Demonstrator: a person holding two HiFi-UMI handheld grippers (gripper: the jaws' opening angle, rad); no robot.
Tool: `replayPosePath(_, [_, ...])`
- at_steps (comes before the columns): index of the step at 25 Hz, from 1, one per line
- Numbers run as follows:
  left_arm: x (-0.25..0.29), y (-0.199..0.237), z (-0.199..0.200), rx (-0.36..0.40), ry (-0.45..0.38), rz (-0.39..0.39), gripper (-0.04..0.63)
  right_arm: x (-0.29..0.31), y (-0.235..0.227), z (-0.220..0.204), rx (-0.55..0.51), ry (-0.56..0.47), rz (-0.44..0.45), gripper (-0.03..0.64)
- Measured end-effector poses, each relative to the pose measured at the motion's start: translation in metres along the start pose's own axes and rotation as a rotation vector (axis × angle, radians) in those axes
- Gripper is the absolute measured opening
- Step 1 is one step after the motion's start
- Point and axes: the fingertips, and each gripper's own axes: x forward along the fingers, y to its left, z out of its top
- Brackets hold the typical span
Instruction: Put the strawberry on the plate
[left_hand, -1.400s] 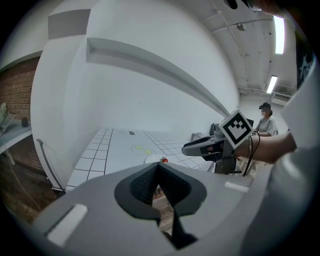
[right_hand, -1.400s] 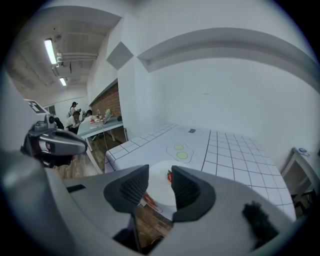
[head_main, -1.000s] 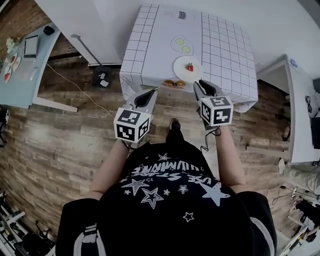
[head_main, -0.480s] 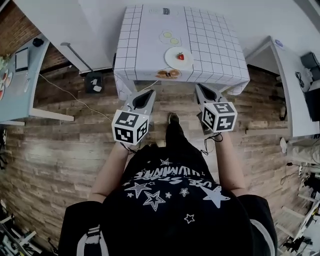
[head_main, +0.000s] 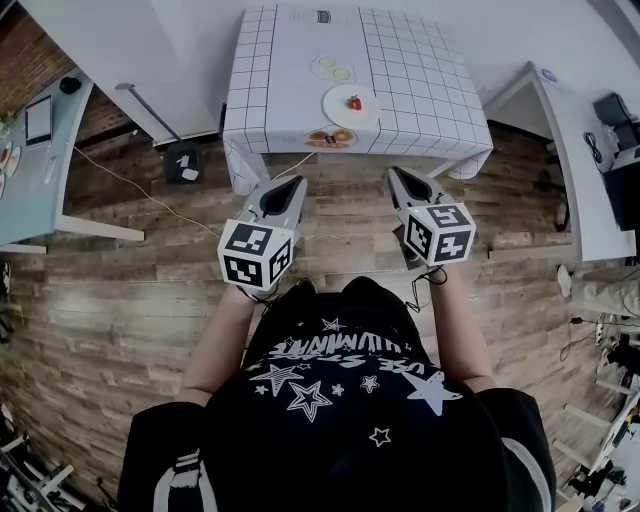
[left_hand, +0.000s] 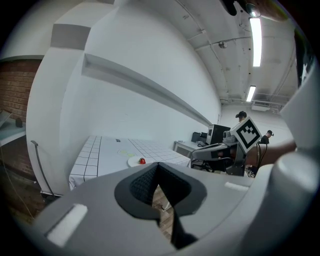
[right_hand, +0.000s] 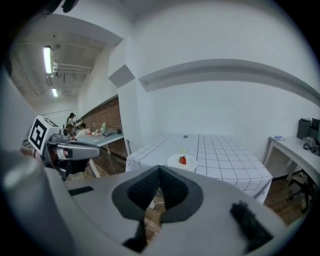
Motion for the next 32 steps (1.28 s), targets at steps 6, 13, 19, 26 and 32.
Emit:
replayPosePath(6, [-0.001,-0.016,0.008,-0.006,-0.021,0.03,0.009,-0.011,0.003,0.008,-0.012,-0.023,0.051,0.012])
replayPosePath(13, [-0.002,-0.063,0.001,-0.004,-0.012,0.039,0.009,-0.046,-0.002,-0.005,-0.026,-0.019,0.093,0.012])
replayPosePath(19, [-0.006,-0.099,-0.006,0.002,-0.015,0.054,0.009,-0.079,-0.005,-0.018,-0.04,-0.032,0.118,0.012])
replayPosePath(26, [-0.018,-0.136,-0.005,0.018,-0.031,0.075,0.009,-0.115,-0.003,-0.029,-0.035,-0.055,0.154,0.012])
replayPosePath(32, [-0.031,-0.169,-0.017,0.025,-0.019,0.083,0.009,-0.148,0.002,-0.045,-0.04,-0.054,0.176,0.012])
